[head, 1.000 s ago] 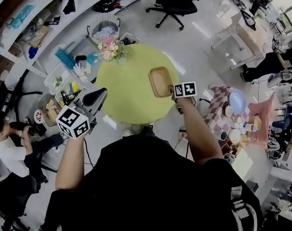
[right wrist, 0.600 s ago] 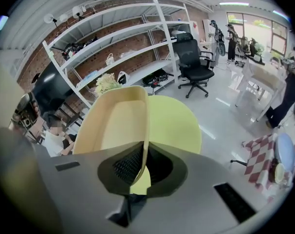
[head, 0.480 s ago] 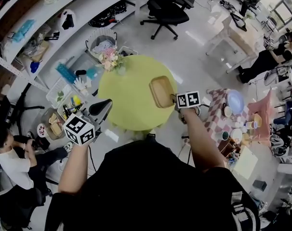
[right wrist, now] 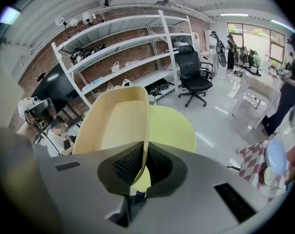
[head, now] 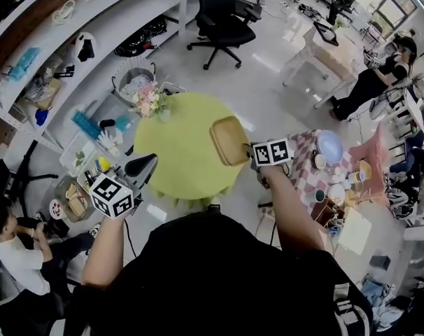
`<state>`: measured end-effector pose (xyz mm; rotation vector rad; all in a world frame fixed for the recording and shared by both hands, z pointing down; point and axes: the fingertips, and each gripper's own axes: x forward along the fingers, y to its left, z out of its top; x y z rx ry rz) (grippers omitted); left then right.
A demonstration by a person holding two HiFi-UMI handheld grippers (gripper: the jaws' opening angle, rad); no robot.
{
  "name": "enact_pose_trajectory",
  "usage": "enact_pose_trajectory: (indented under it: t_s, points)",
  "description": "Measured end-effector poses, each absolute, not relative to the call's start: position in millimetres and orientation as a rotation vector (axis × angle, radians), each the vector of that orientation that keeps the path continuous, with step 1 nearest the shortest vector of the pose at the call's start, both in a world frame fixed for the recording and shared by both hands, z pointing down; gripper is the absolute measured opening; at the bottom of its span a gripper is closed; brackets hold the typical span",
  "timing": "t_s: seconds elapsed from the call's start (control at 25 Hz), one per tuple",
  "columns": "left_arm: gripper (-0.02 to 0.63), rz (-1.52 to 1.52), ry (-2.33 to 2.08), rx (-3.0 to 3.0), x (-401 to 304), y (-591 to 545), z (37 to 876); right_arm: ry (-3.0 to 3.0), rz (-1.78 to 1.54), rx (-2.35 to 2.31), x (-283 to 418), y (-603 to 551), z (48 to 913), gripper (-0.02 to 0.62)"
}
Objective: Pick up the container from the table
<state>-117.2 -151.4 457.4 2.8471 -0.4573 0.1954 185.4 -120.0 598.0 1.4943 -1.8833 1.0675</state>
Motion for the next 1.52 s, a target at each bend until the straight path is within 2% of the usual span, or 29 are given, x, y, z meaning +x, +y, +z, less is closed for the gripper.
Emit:
enact_pose_trajectory:
  t_s: [0.84, 1.52]
  points:
    - [0.017, 0.21, -0.434, 2.884, -111.9, -130.7, 453.7, -1.958, 0.975, 1.511, 188.8, -74.1, 538.0, 0.011]
    - [0.017, 0.215, -0.411, 2.891, -94.3, -127.4, 449.5, -1.966, 0.939, 1.495, 196.7, -64.3, 529.0, 0.011]
